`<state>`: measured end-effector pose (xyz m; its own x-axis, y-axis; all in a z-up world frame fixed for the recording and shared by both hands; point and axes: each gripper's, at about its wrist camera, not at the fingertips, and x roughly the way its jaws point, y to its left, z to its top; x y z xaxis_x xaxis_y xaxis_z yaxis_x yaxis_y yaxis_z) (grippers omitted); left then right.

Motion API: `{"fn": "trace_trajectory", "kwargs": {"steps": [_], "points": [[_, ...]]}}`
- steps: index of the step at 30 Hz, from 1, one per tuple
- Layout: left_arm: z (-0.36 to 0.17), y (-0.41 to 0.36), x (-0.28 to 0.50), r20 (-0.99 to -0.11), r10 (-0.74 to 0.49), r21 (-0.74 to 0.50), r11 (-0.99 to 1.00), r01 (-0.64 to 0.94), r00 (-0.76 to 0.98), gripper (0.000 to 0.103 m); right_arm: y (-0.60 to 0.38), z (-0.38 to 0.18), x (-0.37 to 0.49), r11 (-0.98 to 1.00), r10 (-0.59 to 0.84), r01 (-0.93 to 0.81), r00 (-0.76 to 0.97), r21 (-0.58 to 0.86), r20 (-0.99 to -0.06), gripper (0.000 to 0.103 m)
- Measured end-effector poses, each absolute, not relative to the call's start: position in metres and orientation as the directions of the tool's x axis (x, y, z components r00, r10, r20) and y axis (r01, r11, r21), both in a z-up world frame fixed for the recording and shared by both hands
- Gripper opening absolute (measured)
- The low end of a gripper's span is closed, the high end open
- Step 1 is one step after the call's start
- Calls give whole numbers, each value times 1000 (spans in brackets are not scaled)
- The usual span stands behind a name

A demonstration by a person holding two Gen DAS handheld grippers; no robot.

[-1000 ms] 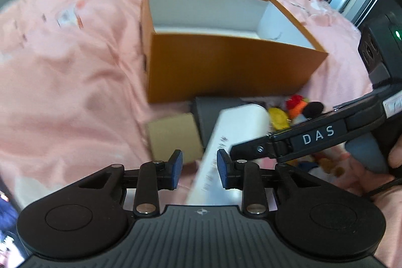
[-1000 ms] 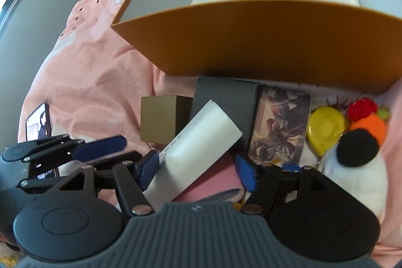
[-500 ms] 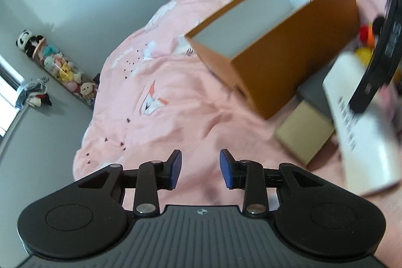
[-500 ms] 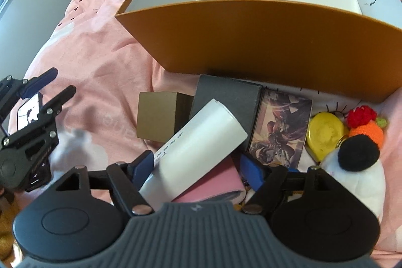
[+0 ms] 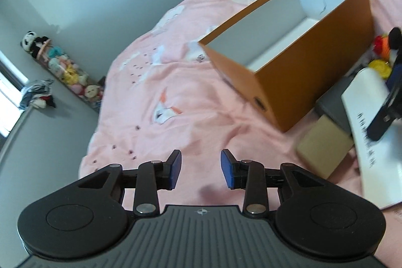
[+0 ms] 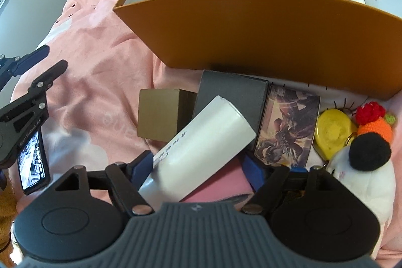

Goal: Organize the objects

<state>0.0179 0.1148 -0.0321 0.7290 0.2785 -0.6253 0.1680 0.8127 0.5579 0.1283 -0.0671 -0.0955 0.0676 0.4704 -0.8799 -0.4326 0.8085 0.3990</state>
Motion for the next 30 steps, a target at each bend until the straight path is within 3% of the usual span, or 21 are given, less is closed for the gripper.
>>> {"fn": "trace_trajectory", "kwargs": {"steps": [2,7,12,15,17,26,30], "points": [[-33,111,19,-645,246,531,825,193,724,42,-67,-96,128,797,497,-430,66,425,-865,61],[-40,105,22,-725,159,430,864,261,670,43,-66,-95,127,776,537,-429,68,462,-841,49],[-45,92,19,-763,64,383,846,370,643,48,-74,-80,128,768,564,-440,120,465,-817,44],[-52,85,21,-773,0,380,801,463,634,61,-83,-64,132,770,579,-436,169,467,-797,39],[-58,82,22,-781,-38,375,770,517,623,62,-91,-52,135,773,586,-433,207,464,-783,37],[-94,62,23,-858,-50,420,505,754,512,68,-120,-35,150,818,552,-367,284,444,-784,36],[-105,61,27,-871,-49,426,422,800,489,77,-125,-48,155,822,551,-330,254,465,-795,37]]}}
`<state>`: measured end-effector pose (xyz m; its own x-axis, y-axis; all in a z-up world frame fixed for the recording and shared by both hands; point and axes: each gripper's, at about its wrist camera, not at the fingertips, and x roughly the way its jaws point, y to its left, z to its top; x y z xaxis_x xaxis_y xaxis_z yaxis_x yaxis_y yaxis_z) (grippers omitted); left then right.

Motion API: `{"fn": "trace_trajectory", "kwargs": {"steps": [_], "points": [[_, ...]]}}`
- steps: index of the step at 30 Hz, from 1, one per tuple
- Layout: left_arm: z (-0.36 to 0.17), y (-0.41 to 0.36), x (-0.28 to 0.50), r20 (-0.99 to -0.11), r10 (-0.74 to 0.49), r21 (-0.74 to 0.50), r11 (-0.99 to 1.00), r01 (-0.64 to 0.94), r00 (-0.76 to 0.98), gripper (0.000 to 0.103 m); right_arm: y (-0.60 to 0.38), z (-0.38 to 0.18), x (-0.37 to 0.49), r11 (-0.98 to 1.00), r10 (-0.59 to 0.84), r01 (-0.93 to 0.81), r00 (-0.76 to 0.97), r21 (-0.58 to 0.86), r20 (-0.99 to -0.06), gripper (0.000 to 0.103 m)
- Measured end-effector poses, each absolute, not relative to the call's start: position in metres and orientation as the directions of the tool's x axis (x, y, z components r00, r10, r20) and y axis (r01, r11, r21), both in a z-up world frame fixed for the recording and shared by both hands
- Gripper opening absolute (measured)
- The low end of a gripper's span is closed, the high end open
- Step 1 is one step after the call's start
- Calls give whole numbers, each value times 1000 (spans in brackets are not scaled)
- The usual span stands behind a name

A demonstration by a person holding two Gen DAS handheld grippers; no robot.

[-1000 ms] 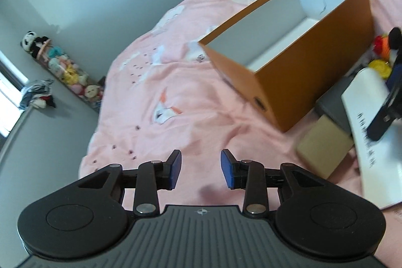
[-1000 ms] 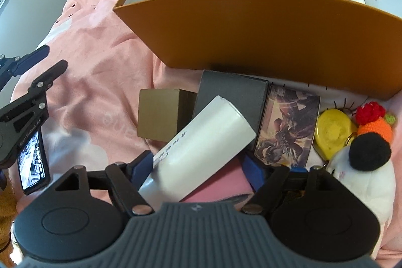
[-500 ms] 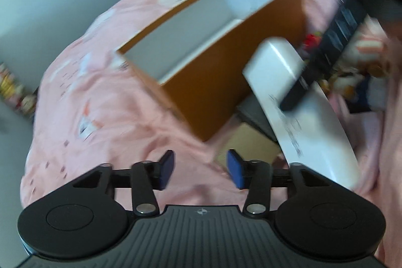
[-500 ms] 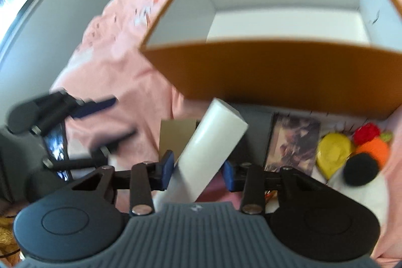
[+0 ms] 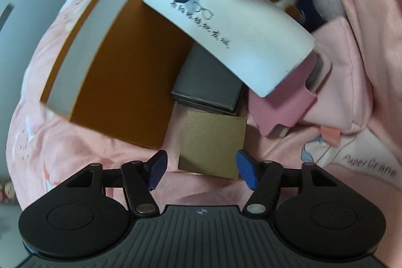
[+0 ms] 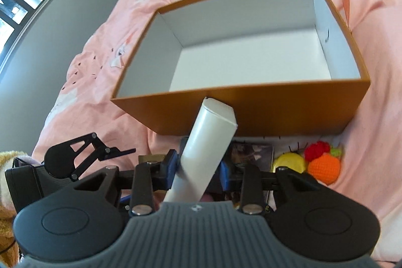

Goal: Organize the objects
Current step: 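Take the glasses case with the right gripper while the left gripper grasps the tan cube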

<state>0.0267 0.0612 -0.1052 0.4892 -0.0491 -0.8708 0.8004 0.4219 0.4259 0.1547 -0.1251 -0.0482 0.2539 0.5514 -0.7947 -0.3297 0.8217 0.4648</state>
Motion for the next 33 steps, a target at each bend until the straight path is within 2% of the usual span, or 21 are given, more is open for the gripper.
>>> {"fn": "trace_trajectory", "kwargs": {"steps": [8,15,18,20,22,25,28,30,33], "points": [[-115,57,36,-916,-89,334,372,866,391,80,-125,-68,164,814,569,-265,191,516,-799,38],[-128,50,30,-908,-57,377,327,867,416,78,-131,-87,168,804,592,-184,147,566,-793,38],[-135,50,35,-904,-44,385,356,852,426,78,-130,-94,169,811,583,-157,136,563,-801,42],[-137,50,36,-900,-40,390,370,844,433,74,-128,-98,171,810,584,-146,120,568,-803,45],[-138,49,37,-900,-33,388,397,832,435,69,-126,-101,169,802,595,-140,103,581,-797,54],[-139,48,32,-892,-24,402,413,817,451,69,-123,-105,165,781,621,-127,71,611,-780,61],[-139,49,31,-888,-5,405,463,788,460,69,-117,-112,161,779,622,-120,30,615,-782,58],[-137,50,33,-889,15,402,506,763,458,69,-116,-117,157,776,626,-103,7,622,-780,47],[-129,53,32,-890,24,386,572,724,455,68,-121,-112,154,758,649,-99,29,644,-760,42]]}}
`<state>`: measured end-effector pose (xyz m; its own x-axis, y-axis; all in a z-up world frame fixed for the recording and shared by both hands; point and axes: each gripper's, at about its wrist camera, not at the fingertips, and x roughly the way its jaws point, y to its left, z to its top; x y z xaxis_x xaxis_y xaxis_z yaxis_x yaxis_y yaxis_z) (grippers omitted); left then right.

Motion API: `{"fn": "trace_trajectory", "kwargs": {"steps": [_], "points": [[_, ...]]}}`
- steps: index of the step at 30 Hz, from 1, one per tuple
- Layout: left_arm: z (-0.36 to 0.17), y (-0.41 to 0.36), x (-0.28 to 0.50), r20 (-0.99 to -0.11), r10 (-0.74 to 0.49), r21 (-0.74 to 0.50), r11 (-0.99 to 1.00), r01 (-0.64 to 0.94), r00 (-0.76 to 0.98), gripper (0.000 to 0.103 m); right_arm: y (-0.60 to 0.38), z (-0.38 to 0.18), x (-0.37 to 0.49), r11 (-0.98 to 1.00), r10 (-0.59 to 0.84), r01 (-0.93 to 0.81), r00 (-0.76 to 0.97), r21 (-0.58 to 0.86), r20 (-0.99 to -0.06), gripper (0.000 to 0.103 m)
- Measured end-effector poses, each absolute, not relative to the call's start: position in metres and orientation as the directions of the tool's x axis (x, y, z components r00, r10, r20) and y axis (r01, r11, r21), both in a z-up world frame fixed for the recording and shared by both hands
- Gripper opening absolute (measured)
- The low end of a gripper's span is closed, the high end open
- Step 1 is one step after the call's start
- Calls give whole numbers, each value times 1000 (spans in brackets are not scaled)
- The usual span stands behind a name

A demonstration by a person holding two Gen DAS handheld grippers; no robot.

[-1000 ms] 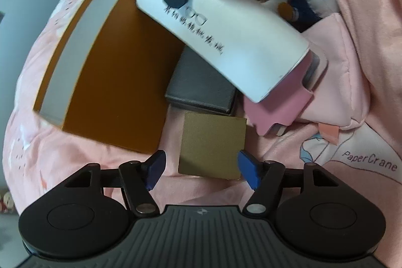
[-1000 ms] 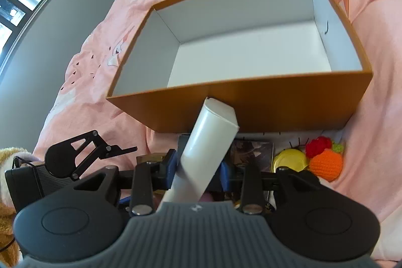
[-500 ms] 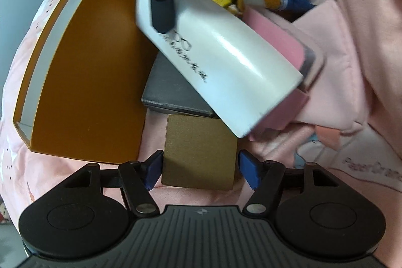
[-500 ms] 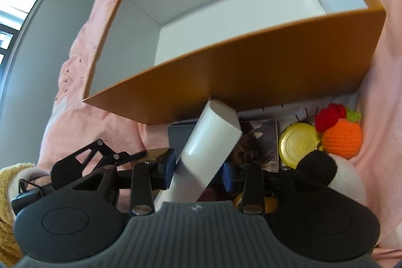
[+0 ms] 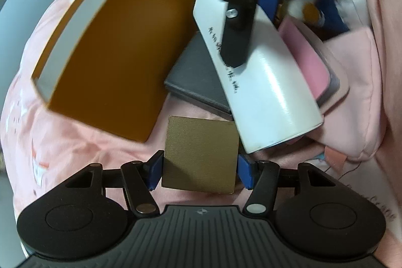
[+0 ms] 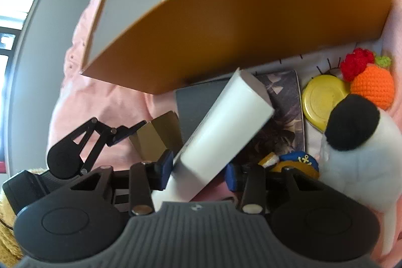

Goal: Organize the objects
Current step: 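Take the glasses case with the right gripper while the left gripper grasps the tan cube, then lower the glasses case into the orange box and open the right gripper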

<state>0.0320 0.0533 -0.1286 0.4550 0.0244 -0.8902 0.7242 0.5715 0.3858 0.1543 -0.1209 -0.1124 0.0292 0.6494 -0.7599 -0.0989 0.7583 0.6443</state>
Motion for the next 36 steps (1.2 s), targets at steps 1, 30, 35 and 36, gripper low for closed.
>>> {"fn": "trace_trajectory", "kwargs": {"steps": [1,30,35,36], "points": [[-124,55,32,-892,24,376,597,708,452,68,-122,-107,153,756,652,-112,44,645,-757,41],[5,76,200,-889,-97,75,934,350,448,68,-116,-23,301,779,627,-251,283,574,-726,31],[-13,84,220,-909,-74,85,931,356,411,68,-94,-73,331,788,614,-190,179,585,-769,30],[-13,85,222,-911,-74,85,929,359,406,68,-89,-80,337,787,616,-180,165,590,-771,30]]}}
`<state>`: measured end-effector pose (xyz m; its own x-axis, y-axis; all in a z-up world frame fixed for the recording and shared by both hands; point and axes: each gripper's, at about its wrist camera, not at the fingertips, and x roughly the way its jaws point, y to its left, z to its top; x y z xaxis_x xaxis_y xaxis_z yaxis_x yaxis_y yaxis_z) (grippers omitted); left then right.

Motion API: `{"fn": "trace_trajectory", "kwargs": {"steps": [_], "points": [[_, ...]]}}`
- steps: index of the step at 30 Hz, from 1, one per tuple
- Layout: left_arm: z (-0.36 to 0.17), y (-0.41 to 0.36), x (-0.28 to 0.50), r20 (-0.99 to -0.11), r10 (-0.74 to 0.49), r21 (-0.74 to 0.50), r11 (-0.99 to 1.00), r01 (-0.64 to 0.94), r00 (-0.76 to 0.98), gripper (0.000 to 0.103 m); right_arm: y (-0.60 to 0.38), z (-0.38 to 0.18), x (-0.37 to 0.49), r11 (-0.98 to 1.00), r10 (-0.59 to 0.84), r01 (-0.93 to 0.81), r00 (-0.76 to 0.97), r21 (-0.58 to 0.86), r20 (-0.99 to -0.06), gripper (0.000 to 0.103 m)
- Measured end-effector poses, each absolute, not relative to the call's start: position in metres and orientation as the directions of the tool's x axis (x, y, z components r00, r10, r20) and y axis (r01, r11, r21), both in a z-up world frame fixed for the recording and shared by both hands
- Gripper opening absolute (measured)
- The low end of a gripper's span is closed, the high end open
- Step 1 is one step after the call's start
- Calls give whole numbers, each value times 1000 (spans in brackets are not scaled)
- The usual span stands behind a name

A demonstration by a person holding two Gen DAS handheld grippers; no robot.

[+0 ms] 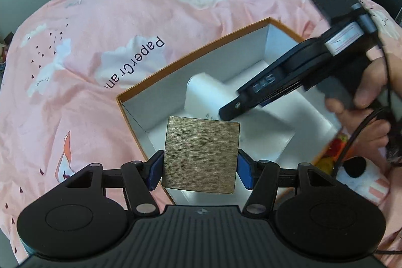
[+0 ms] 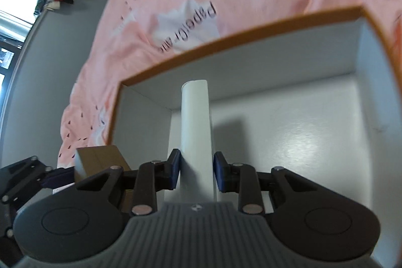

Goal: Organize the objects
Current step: 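Lower the glasses case into the orange box and open the right gripper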

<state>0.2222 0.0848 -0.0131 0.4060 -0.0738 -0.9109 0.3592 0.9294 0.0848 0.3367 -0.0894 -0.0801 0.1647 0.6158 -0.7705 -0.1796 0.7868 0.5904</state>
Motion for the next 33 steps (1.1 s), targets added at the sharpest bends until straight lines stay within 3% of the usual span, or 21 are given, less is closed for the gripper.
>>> {"fn": "trace_trajectory", "kwargs": {"steps": [8,13,19,24,29,33], "points": [[-23,89,235,-931,-50,108,909,402,363,68,-58,-110,358,754,649,-170,48,635,-759,30],[-28,84,237,-931,-26,143,891,430,363,68,-54,-120,366,800,581,-200,23,565,-814,33],[-32,83,240,-934,-17,153,884,441,357,68,-56,-119,367,849,478,-263,16,458,-878,53],[-31,82,239,-933,-16,160,876,455,359,68,-66,-121,365,850,448,-308,-6,428,-894,54],[-32,77,237,-937,0,181,856,485,349,69,-57,-122,366,817,492,-332,-23,471,-870,41],[-32,78,236,-939,3,182,854,488,345,68,-43,-127,371,774,556,-335,-48,537,-830,22]]}}
